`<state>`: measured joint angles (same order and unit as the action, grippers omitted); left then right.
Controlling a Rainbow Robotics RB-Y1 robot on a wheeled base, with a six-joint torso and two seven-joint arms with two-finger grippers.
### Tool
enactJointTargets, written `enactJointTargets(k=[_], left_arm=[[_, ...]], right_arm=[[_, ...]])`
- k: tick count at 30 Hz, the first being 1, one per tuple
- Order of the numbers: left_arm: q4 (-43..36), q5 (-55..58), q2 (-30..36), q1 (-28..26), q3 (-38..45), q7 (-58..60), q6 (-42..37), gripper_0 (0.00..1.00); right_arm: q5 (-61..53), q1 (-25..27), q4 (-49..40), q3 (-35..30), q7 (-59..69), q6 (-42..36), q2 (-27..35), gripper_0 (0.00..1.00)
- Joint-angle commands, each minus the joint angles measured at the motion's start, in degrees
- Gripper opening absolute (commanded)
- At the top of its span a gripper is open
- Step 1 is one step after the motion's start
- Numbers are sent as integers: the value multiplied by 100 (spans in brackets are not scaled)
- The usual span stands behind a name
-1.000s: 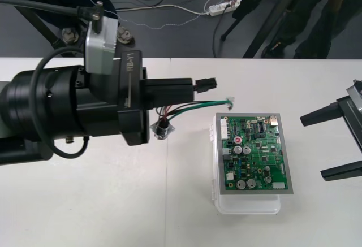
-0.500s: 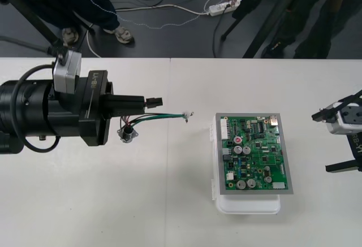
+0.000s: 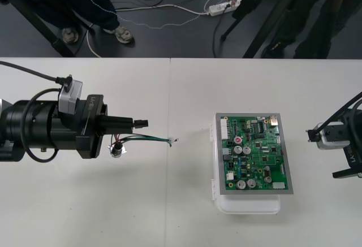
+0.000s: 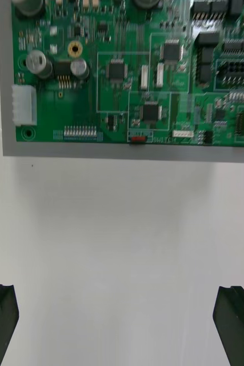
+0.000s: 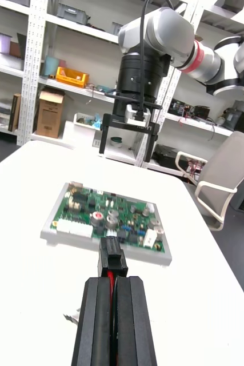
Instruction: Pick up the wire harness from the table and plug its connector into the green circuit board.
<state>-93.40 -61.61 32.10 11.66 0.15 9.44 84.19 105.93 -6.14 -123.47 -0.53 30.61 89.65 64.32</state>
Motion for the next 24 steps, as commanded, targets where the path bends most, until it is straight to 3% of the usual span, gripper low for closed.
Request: enactJointTargets(k=[1, 15, 24], left_arm=[[481, 220, -72, 293, -445, -1313, 335, 0], [2001, 474, -81, 759, -1280, -2983, 335, 0], [3443, 914, -310, 1366, -2186, -3941, 335, 0]], right_arm=[[429, -159, -125, 238, 86, 35, 37, 100], [1308, -159, -125, 405, 16, 35, -657, 100], [1650, -159, -125, 545, 51, 35, -895, 100]])
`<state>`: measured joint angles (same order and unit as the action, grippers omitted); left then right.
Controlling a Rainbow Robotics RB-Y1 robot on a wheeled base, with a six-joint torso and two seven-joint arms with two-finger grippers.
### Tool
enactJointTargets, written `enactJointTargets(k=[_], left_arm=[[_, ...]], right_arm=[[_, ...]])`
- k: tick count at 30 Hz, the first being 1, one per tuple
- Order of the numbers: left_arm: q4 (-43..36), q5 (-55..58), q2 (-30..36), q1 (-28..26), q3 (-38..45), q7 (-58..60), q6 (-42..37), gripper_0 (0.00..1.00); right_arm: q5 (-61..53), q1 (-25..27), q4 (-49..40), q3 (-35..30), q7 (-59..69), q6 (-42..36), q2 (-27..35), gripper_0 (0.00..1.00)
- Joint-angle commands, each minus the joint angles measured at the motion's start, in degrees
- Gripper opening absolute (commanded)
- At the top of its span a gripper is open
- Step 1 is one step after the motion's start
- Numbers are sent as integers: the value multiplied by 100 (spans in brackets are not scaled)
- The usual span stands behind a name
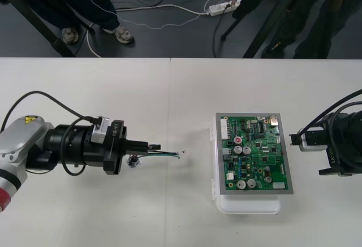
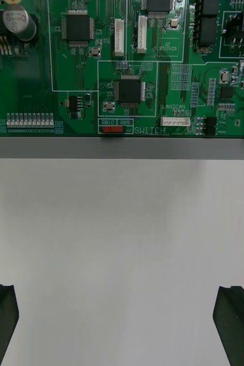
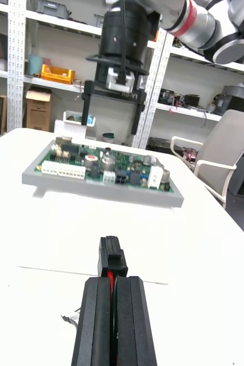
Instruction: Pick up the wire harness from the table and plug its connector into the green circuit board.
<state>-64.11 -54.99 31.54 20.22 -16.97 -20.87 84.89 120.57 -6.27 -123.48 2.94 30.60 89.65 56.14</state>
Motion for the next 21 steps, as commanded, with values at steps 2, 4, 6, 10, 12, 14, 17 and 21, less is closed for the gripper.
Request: enactJointTargets(k=[2, 4, 6, 10, 12, 14, 17, 21], left_arm=[[795, 358, -350, 615, -658, -1121, 264, 0], [1015, 516, -421, 712, -869, -1314, 256, 0], [1094, 639, -465, 782, -1071, -1464, 256, 0], [1094, 753, -509, 879, -1326, -1552, 159, 0], [1103, 771, -526, 923, -1379, -1578, 124, 0], [1103, 762, -535, 984, -1396, -1596, 62, 0], [1103, 771, -535, 1063, -1458, -1587, -8, 0], [1103, 859, -552, 1125, -1502, -1578, -70, 0]], right_arm=[[239, -155, -115, 304, 78, 35, -77, 100], [301, -164, -115, 374, 113, 35, -86, 100], [345, -173, -106, 436, 139, 35, -95, 100], [617, -226, -62, 717, 210, 35, -95, 100], [811, -261, -62, 875, 245, 35, -95, 100], [942, -278, -62, 1024, 306, 35, -95, 100], [1048, -278, -62, 1042, 368, 35, -209, 100], [1232, -296, -18, 1051, 438, 35, -402, 100]])
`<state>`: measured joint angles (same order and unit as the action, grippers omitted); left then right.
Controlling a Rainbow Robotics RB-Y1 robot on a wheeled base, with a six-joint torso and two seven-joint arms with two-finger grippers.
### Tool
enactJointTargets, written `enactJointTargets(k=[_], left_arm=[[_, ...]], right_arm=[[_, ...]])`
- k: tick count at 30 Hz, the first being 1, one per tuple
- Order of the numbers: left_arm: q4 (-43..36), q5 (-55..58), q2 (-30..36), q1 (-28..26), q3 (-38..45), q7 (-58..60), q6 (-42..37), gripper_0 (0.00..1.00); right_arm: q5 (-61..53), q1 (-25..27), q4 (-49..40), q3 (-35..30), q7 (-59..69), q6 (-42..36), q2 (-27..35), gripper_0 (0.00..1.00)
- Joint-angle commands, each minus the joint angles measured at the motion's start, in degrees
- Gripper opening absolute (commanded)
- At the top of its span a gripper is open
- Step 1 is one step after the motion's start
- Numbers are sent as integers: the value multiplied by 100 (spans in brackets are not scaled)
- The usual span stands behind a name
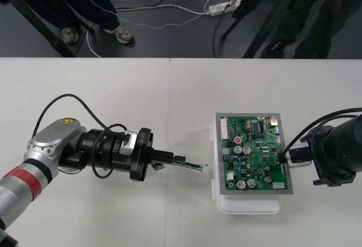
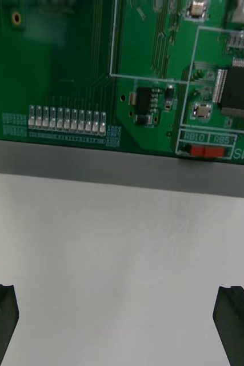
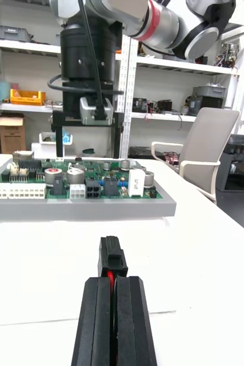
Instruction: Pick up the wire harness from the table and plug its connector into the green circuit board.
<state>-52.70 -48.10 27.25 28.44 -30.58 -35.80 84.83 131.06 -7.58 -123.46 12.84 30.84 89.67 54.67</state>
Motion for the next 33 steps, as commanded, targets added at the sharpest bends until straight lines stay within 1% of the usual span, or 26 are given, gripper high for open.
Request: enactJointTargets(k=[1, 8, 13, 21, 33], left_arm=[[-39, 222, -150, 320, -150, -59, -98, 0], [-39, 240, -229, 426, -203, -6, -362, 0], [-47, 503, -237, 549, -520, 73, -617, 0], [-47, 1145, -290, 593, -1144, 222, -845, 0], [-65, 1136, -281, 751, -1284, 460, -1179, 0]], right_arm=[[244, -200, 68, 52, 449, 33, -369, 100], [499, -340, 270, 52, 555, 33, -712, 100], [473, -428, 279, 52, 634, 33, -817, 100], [455, -490, 270, 105, 590, 33, -861, 100], [420, -569, 252, 166, 405, 33, -852, 100]])
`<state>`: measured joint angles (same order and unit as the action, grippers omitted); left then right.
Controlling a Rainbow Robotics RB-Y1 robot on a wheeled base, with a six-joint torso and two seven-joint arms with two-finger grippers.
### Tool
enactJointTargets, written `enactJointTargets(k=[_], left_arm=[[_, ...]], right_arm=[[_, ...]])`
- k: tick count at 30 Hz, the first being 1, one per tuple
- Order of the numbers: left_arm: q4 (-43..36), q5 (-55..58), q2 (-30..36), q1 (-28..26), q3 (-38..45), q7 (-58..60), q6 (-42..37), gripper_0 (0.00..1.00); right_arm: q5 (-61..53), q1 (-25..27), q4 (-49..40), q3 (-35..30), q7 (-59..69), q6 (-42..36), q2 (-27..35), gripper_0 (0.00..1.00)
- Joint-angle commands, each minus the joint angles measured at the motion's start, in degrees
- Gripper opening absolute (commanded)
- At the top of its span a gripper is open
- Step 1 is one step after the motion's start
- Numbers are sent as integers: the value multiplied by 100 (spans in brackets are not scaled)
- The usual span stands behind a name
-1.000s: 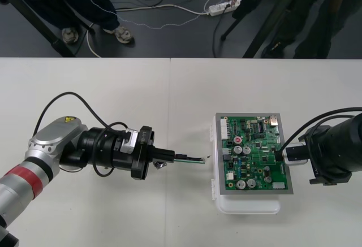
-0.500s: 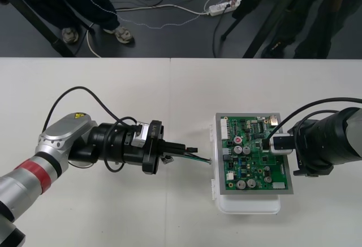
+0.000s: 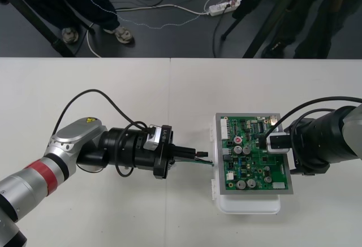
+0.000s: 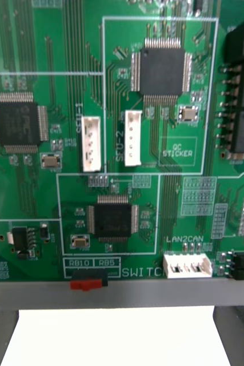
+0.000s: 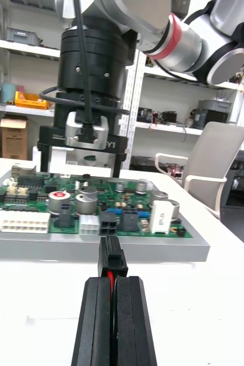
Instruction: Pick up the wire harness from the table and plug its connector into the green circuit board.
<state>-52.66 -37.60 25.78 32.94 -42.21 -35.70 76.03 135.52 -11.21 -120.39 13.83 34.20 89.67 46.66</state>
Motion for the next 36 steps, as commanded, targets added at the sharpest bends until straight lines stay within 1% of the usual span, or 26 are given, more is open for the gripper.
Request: enactJointTargets(k=[1, 10, 18, 36], left_arm=[[-78, 86, -134, 318, -138, 485, -317, 0], [-139, 95, -134, 397, -376, 660, -510, 0], [-280, 464, -117, 441, -727, 783, -571, 0], [-385, 403, -126, 468, -736, 1030, -677, 0]], right_arm=[[-17, -224, -82, 67, 52, 33, -52, 100], [-79, -285, -108, 67, -27, 33, -61, 100], [-158, -268, -108, 67, -106, 33, -61, 100], [-377, -259, -108, 93, -256, 33, -78, 100]])
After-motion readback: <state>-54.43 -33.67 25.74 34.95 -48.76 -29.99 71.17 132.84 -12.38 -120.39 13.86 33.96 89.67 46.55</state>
